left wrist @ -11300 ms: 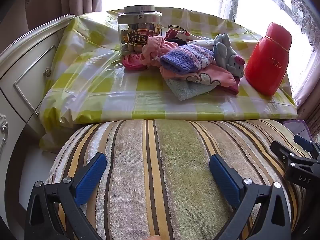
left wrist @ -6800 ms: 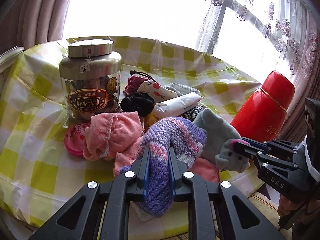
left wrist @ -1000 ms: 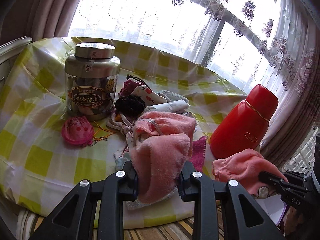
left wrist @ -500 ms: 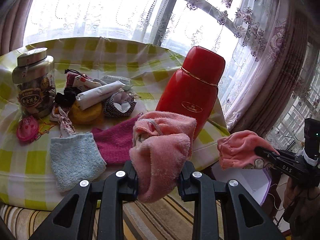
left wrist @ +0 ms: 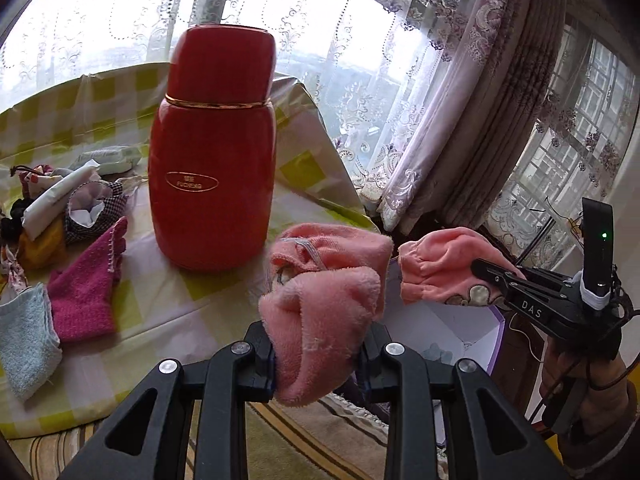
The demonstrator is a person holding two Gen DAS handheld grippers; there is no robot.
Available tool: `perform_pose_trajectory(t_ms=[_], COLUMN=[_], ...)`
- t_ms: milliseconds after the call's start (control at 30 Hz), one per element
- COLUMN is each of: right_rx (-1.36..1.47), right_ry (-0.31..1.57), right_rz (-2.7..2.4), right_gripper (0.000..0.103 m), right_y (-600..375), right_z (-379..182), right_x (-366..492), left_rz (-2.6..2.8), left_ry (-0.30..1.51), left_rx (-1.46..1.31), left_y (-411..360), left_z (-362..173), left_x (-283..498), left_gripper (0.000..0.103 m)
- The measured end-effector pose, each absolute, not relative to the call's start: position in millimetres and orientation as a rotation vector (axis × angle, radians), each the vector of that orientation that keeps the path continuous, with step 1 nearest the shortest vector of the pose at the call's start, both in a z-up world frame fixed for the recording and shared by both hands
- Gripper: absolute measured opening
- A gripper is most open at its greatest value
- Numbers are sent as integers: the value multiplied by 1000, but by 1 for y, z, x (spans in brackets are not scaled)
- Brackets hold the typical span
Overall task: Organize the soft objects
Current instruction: 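Carry both pink towels to the white box and release them inside, then move both open tools back over the bed toward the remaining items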
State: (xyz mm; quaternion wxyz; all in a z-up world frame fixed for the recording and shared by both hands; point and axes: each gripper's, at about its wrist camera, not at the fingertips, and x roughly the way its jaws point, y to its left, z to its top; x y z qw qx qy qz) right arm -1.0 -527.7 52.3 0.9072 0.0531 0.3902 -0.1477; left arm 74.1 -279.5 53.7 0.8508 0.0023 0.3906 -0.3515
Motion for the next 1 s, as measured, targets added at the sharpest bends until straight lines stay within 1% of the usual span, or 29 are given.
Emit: perform_pose_trajectory(t_ms=[200, 233, 300, 333, 367, 400, 433, 500, 567, 800, 1000], right_rx=[112, 116, 123, 128, 134, 138, 141, 144, 143, 146, 129], right_ry=[796, 794, 792, 793, 793, 794, 792, 781, 767, 745, 748], right_rz=[-367, -374, -386, -393, -399, -404, -407, -408, -404, -364, -266], right_gripper=[14, 14, 14, 15, 18, 23, 27, 49, 60, 69, 69], right_y=[-545, -548, -551, -553, -555, -556, -557, -558, -556, -544, -517], right_z=[52, 53, 54, 54, 54, 54, 54, 55, 57, 65, 69], right_x=[-8, -9, -11, -12, -12, -13, -13, -15, -16, -12, -5], left_rz=[-815, -826, -851, -855, -859, -862, -863, -862, -852, -828, -792], left_ry=[849, 850, 863, 867, 870, 873, 875, 877, 882, 874, 873], left_rx=[32, 35, 40, 44, 50, 54, 59, 63, 56, 34, -2], left_y=[-319, -325, -337, -341, -347, -350, -351, -350, -348, -329, -304], left_z=[50, 50, 48, 47, 46, 46, 46, 45, 44, 49, 51], left_x=[69, 68, 66, 66, 64, 63, 62, 61, 62, 61, 65], left_gripper=[32, 35, 50, 54, 61, 63, 63, 64, 64, 64, 64])
